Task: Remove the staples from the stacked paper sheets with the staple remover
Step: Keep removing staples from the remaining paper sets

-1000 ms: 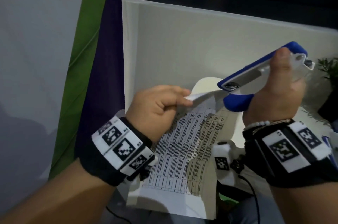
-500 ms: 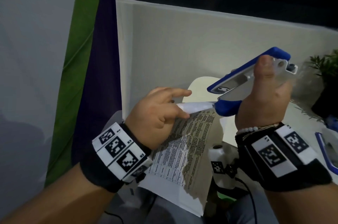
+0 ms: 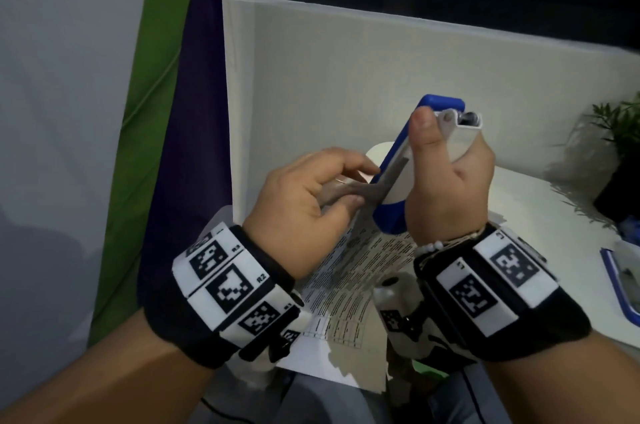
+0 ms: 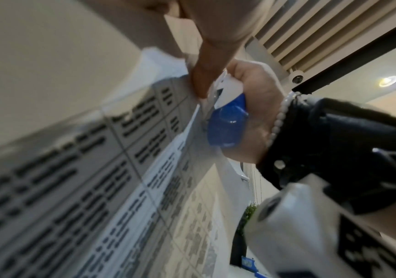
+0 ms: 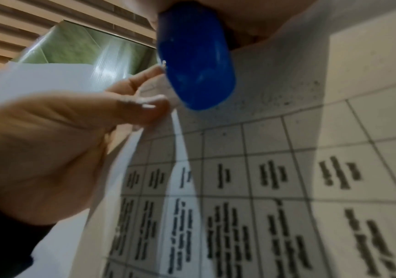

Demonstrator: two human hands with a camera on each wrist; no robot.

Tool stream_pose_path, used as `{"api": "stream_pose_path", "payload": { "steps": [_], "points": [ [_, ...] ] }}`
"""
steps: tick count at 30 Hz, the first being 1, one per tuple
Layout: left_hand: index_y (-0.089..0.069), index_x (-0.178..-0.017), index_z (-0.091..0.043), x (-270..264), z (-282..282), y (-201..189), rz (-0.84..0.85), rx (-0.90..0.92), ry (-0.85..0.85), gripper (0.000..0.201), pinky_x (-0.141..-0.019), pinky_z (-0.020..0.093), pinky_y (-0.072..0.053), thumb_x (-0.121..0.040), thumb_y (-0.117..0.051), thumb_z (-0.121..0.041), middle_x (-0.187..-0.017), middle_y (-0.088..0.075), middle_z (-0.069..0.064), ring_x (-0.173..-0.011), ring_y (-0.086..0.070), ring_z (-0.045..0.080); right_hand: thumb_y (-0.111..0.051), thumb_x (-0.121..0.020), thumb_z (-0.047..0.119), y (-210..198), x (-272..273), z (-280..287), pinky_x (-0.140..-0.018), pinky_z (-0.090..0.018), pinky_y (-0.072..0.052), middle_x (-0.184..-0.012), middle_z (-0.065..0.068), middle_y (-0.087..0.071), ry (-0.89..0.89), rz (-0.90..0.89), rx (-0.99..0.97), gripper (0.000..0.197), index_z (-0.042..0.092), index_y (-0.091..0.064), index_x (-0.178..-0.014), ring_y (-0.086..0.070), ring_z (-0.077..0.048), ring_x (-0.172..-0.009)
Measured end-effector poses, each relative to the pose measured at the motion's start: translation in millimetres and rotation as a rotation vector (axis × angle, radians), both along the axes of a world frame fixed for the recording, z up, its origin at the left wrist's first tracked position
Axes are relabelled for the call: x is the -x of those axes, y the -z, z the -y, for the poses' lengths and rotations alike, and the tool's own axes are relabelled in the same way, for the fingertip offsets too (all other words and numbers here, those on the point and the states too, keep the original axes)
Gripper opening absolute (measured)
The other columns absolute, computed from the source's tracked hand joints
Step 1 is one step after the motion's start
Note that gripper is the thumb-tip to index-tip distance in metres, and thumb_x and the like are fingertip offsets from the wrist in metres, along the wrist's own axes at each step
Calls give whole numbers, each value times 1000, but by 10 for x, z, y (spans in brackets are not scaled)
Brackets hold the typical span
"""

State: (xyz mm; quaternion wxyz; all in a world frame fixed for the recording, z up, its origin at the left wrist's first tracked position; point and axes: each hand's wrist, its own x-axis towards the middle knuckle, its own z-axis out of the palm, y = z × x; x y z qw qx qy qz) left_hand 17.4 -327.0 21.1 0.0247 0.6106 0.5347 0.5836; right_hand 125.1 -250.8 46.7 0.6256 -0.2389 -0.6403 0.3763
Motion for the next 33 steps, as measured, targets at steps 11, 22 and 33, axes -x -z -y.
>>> {"api": "stream_pose_path", "payload": {
  "steps": [11,22,33],
  "points": [
    [-70,-91,-32,-52,32,-25,241,352,29,47,-72,41,-57,-48,-86,-43,-80,-71,-12,-78,-68,9,-54,-84,43,-83,105,32,-51,-19,-38,-48,19,-47,-20,-28,0,21,28,-48,-71,-44,0,-47],
    [-69,-81,-29,-63,11,63,211,332,-104,39,-62,38,-56,-50,-80,-50,-71,-69,-11,-68,-66,10,-53,-83,35,-54,160,-55,-48,-10,-33,-42,16,-41,-59,-32,64,29,20,-41,-61,-39,2,-42],
    [-69,-100,-25,143,-99,247,9,132,55,60,-88,14,-48,-64,-65,22,-105,-65,-20,-99,-61,-3,-54,-81,43,-48,-153,-267,-55,-8,-40,-66,15,-48,127,-200,114,20,24,-48,-83,-48,8,-52]
  ]
}}
